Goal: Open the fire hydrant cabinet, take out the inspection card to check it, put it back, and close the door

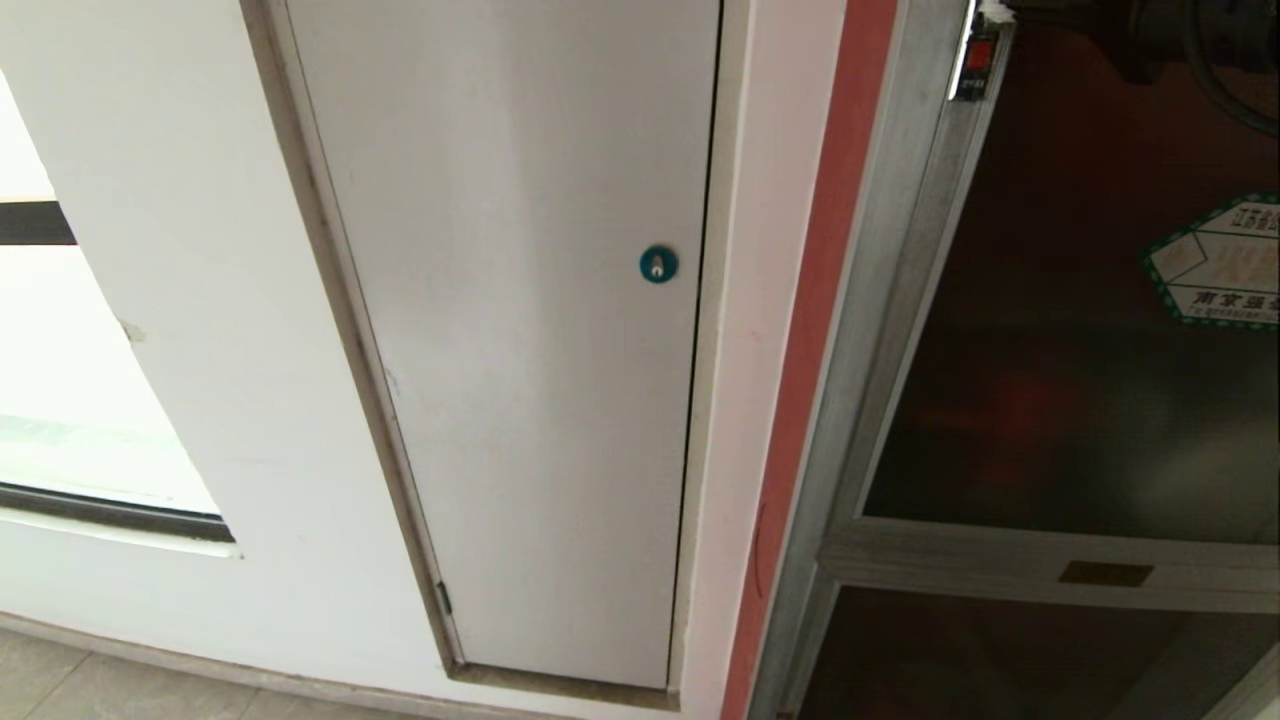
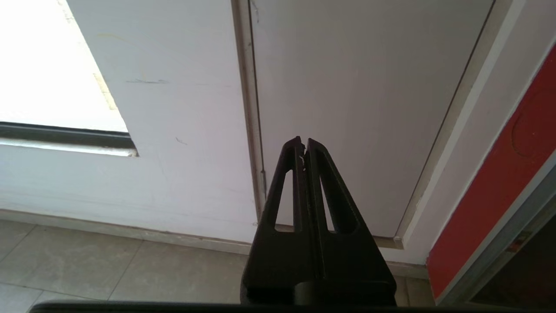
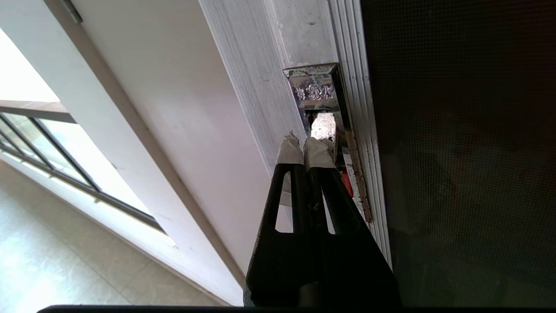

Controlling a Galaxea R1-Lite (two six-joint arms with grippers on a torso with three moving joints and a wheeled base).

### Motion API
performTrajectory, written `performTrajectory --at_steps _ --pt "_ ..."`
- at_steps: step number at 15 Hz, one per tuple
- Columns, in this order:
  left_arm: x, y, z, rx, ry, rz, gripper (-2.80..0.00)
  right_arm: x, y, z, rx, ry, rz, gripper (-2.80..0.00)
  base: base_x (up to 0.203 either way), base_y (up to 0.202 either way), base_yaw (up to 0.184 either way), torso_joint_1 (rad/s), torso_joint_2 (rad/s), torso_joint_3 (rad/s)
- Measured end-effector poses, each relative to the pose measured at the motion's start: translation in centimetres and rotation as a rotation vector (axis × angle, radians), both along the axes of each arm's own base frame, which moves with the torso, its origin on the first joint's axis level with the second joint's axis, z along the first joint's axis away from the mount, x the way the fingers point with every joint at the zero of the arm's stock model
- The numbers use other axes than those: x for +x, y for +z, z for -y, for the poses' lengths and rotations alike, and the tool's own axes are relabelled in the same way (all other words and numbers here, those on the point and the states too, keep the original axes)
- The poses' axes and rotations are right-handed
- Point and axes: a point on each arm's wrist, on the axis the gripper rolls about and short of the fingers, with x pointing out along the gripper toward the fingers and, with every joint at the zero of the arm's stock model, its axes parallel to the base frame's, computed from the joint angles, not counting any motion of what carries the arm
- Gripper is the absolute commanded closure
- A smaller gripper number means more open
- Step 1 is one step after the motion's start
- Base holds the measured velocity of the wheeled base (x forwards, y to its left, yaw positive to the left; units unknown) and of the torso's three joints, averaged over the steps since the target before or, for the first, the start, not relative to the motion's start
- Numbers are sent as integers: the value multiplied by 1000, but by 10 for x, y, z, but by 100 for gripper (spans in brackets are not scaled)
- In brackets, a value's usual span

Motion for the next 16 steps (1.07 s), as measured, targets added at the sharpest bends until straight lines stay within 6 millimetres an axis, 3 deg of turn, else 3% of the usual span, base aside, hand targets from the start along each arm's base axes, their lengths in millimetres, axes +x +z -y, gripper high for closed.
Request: performTrajectory --at_steps 16 --pt "0 0 0 0 0 0 0 27 -16 9 -5 -37 -38 0 0 0 0 0 0 0"
